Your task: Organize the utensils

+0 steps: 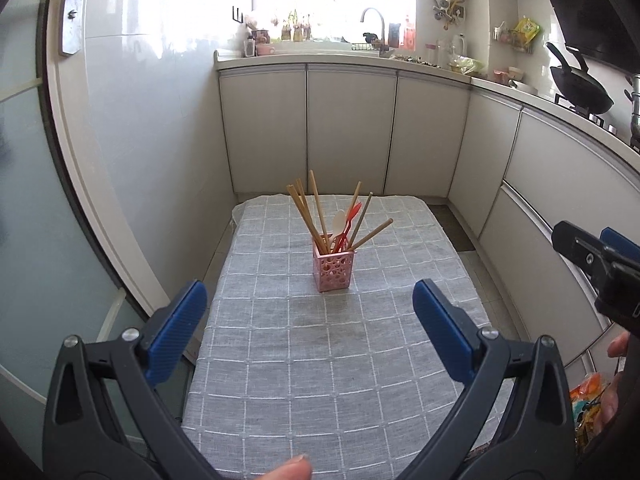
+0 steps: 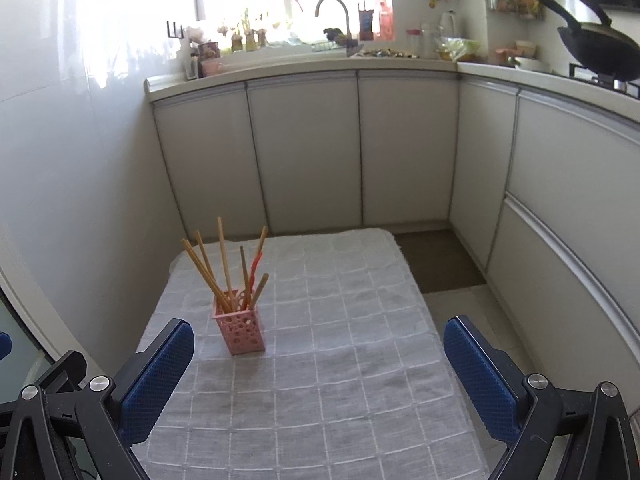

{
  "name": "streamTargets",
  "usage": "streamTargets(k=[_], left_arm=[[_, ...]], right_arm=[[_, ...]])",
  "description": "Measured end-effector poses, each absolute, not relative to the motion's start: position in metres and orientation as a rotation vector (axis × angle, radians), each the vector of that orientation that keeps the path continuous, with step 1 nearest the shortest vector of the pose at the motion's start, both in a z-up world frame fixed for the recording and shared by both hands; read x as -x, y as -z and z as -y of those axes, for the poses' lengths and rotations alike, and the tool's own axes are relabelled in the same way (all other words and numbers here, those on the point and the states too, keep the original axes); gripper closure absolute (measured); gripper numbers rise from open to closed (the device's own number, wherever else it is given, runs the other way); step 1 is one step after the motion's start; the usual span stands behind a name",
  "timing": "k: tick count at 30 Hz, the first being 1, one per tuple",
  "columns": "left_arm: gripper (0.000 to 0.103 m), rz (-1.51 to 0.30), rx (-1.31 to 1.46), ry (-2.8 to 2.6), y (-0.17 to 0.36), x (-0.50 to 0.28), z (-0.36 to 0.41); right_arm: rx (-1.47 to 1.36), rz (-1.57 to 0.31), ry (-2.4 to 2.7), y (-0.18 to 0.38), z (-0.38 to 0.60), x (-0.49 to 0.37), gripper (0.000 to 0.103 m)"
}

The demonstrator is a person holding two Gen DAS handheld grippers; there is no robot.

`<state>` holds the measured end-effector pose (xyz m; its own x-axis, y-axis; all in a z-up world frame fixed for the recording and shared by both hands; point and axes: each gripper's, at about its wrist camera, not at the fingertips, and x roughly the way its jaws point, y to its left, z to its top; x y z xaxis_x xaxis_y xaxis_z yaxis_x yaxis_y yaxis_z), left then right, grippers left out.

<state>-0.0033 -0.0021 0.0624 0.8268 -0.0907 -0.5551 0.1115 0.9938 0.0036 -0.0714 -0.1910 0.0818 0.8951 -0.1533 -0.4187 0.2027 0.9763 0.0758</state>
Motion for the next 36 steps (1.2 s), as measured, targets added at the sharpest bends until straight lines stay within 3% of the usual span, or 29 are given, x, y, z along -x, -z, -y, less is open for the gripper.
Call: streamTargets(k=[36], left_arm=[[0.001,-0.585,-0.024,0.089,-0.061,0.008,0.007]], right_arm=[[-0.083,-0.44,0.188,-0.074,0.182,0.067,0.001]])
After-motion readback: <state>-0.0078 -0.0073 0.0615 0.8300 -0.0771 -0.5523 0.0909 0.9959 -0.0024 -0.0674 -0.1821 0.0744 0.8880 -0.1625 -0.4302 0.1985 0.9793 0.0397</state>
